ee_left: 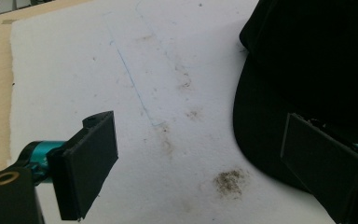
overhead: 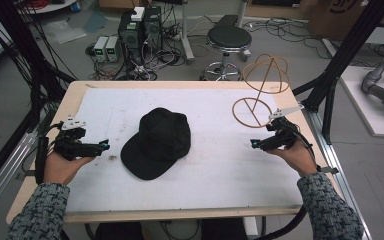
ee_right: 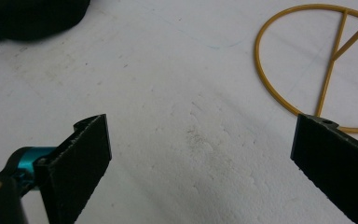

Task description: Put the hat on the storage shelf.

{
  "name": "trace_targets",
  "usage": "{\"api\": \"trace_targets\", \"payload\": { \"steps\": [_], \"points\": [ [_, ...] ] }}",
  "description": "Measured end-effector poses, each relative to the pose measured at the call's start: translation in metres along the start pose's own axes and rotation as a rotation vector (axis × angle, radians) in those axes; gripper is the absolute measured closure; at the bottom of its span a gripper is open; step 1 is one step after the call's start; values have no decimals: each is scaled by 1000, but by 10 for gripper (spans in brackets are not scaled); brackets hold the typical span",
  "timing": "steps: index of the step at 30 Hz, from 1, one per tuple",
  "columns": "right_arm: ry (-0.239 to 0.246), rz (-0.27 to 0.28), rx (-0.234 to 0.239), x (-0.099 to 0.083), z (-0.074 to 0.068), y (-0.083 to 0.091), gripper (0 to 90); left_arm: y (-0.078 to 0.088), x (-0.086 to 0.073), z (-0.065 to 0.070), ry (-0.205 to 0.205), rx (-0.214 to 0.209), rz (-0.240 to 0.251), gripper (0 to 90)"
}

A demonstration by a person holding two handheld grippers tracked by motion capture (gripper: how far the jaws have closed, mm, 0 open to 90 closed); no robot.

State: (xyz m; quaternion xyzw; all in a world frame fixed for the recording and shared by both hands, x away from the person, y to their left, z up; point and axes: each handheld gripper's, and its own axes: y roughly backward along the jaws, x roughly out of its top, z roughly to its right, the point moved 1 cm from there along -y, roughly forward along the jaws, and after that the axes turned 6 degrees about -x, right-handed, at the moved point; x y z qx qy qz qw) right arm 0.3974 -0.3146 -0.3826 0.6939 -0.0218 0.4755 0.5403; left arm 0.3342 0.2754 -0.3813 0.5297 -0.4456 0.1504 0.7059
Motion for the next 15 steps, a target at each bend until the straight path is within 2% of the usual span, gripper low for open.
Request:
{"api": "trace_targets", "payload": {
  "steps": [9, 13, 15],
  "points": [
    [20, 4, 14, 7, -4, -2, 51, -2, 0, -1, 8, -4, 0, 111],
    [46, 9, 38, 13, -8, -5, 56, -1, 0, 0, 9, -2, 2, 112],
    [60, 18, 66, 20, -12, -7, 56, -1, -1, 0, 10, -3, 3, 112]
  ]
}}
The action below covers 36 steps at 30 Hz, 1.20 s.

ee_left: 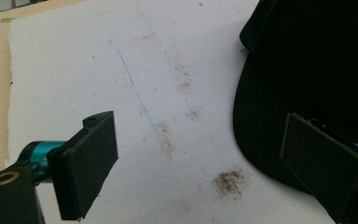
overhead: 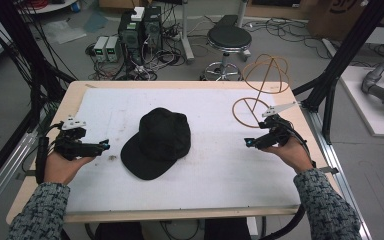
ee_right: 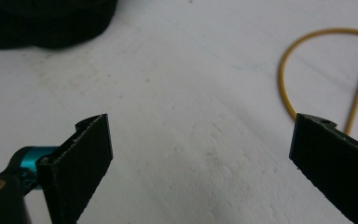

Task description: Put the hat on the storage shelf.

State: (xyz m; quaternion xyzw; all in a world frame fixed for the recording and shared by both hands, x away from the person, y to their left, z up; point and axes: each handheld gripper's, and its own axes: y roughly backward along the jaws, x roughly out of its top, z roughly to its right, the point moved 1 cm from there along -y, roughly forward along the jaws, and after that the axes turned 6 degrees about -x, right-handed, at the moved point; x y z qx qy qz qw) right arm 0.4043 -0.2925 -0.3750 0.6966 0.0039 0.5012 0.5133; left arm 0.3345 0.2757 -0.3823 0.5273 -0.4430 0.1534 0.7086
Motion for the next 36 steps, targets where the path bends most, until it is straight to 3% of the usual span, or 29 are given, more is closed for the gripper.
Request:
{"api": "trace_targets", "payload": {
  "steps": [5, 9, 12, 14, 22, 25, 31, 36],
  "points": [
    [37, 10, 36, 16, -6, -6, 60, 3, -3, -1, 6, 6, -2, 114],
    [85, 26, 91, 39, -16, -16, 87, 8, -6, -3, 7, 16, -3, 114],
    [97, 44, 127, 48, -20, -21, 143, 9, -8, -3, 16, 19, -1, 115],
    [147, 36, 156, 62, -28, -30, 142, 10, -9, -3, 16, 22, -1, 115],
    [193, 62, 196, 93, -43, -47, 138, 16, -11, -3, 12, 22, 6, 114],
    [182, 99, 224, 103, -46, -52, 138, 19, -11, -3, 20, 28, 14, 114],
    [212, 170, 283, 119, -53, -66, 139, 23, -13, -3, 17, 28, 13, 115],
    [211, 199, 329, 126, -59, -80, 139, 25, -16, -2, 16, 23, 10, 115]
  ]
}}
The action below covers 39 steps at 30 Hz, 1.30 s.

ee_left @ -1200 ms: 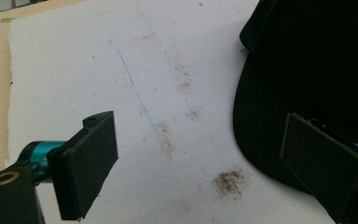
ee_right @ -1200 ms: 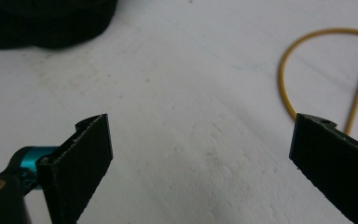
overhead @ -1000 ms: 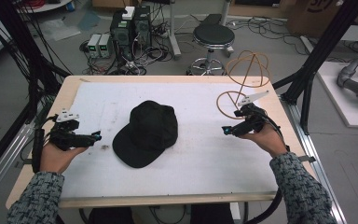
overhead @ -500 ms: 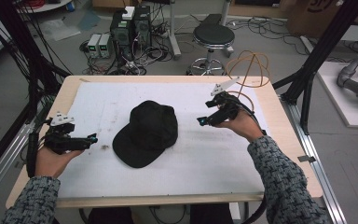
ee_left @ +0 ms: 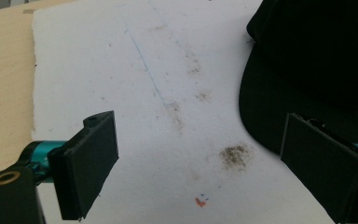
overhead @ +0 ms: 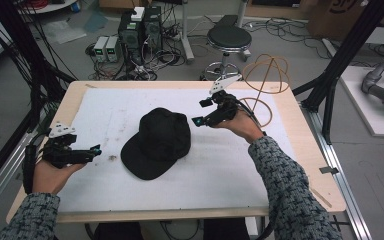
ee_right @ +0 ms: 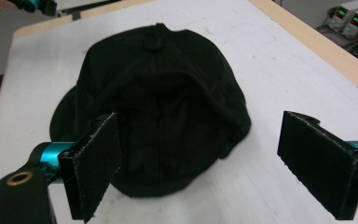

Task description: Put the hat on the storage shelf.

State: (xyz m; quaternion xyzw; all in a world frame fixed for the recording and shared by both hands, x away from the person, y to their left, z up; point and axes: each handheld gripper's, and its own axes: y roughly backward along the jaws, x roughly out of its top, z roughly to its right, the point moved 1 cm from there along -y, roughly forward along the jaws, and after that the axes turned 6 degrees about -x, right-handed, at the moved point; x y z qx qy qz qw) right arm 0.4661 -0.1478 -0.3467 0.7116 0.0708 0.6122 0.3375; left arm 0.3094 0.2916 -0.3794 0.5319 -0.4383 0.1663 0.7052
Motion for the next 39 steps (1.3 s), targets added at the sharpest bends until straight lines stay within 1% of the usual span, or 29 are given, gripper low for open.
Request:
{"api": "trace_targets", "payload": {
  "steps": [1, 3, 7, 12, 13, 14, 15, 18, 20, 21, 22, 23, 24, 26, 28, 29, 33, 35, 36, 39],
  "points": [
    [6, 9, 17, 1, 0, -8, 140, 1, -1, 0, -1, 0, 2, 114],
    [7, 13, 21, 2, 0, -10, 140, 2, -1, 0, 2, 1, 1, 114],
    [2, 40, 52, 2, 1, -21, 146, 4, -2, 0, 6, 1, 4, 114],
    [-22, 84, 93, 0, 6, -35, 158, 6, -4, -1, 8, 1, 8, 115],
    [-23, 82, 100, -1, 6, -37, 167, 6, -4, -1, 8, 2, 7, 114],
    [-16, 92, 104, -1, 7, -39, 169, 7, -4, -1, 11, 3, 7, 115],
    [-16, 96, 119, -2, 7, -42, 178, 7, -5, -1, 14, 5, 9, 114],
    [8, 102, 141, -1, 6, -47, 198, 7, -6, -2, 17, 7, 9, 114],
    [32, 109, 159, 0, 5, -51, 228, 7, -7, -3, 20, 8, 8, 114],
    [32, 109, 159, 0, 5, -51, 228, 7, -7, -3, 17, 6, 4, 114],
    [44, 113, 153, 0, 5, -52, 241, 7, -8, -3, 23, 6, 7, 115],
    [70, 113, 151, 0, 6, -55, 258, 7, -8, -3, 23, 8, 6, 114],
    [70, 113, 151, 0, 6, -55, 258, 7, -9, -3, 27, 8, 7, 114],
    [90, 113, 147, -1, 7, -59, 278, 8, -10, -3, 25, 10, 5, 114],
    [108, 115, 156, -2, 8, -62, 292, 8, -11, -3, 30, 12, 5, 115],
    [118, 105, 158, -3, 8, -65, 302, 9, -11, -4, 31, 16, 4, 115],
    [128, 101, 162, -4, 7, -69, 312, 9, -12, -6, 36, 20, 2, 114],
    [157, 101, 166, -5, 6, -72, 329, 8, -13, -6, 39, 19, -1, 115],
    [189, 101, 162, -5, 6, -74, 337, 8, -13, -6, 39, 20, -2, 114],
    [220, 100, 172, -5, 3, -77, 382, 7, -14, -7, 44, 20, -4, 115]
  ]
}}
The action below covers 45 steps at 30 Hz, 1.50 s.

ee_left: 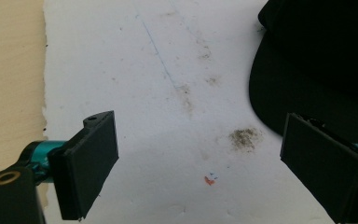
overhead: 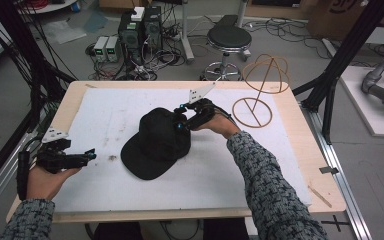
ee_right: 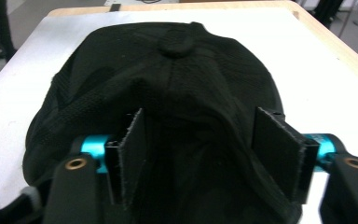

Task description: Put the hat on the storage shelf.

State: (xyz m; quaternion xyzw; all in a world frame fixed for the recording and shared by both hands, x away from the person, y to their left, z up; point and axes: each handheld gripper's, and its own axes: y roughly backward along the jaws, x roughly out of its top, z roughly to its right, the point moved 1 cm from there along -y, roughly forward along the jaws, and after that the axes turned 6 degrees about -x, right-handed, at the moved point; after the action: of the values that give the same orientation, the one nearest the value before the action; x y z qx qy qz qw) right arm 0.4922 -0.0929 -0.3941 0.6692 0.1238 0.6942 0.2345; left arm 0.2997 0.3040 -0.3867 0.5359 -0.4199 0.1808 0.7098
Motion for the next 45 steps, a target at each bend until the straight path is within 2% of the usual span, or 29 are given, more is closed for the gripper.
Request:
{"api": "trace_targets", "payload": {
  "steps": [5, 8, 9, 10, 11, 12, 13, 14, 18, 25, 28, 38, 45],
  "points": [
    [46, -5, 8, 1, -2, -5, 473, -1, -1, -1, 2, 3, -6, 115],
    [97, -31, -2, 2, -4, -8, 603, -1, 0, -2, 2, 4, -6, 115],
    [97, -31, -2, 2, -4, -8, 603, -1, 0, -2, 2, 4, -8, 115],
    [116, -52, -17, 4, -6, -7, 690, -2, 0, -2, 5, 4, -6, 115],
    [116, -52, -17, 4, -6, -7, 690, -2, 0, -2, 4, 2, -7, 115],
    [123, -66, -28, 6, -6, -6, 755, -2, 0, -1, 2, 2, -9, 115],
    [123, -66, -28, 6, -6, -6, 755, -2, 0, -1, 3, 2, -9, 115],
    [125, -69, -41, 7, -6, -6, 803, -2, 0, -1, 5, 2, -8, 115],
    [131, -86, -65, 12, -7, -2, 862, -1, 0, -1, 2, 4, -6, 115],
    [108, -90, -73, 16, -9, 5, 880, -1, 2, 2, -3, 0, 0, 116],
    [80, -59, -68, 20, -9, 13, 884, -1, 3, 3, -4, 0, 3, 116],
    [24, 11, -126, 30, -10, 38, 886, -4, 6, 9, -14, -9, 7, 116],
    [21, 43, -181, 38, -12, 56, 886, -4, 10, 12, -16, -14, 18, 116]
  ]
}}
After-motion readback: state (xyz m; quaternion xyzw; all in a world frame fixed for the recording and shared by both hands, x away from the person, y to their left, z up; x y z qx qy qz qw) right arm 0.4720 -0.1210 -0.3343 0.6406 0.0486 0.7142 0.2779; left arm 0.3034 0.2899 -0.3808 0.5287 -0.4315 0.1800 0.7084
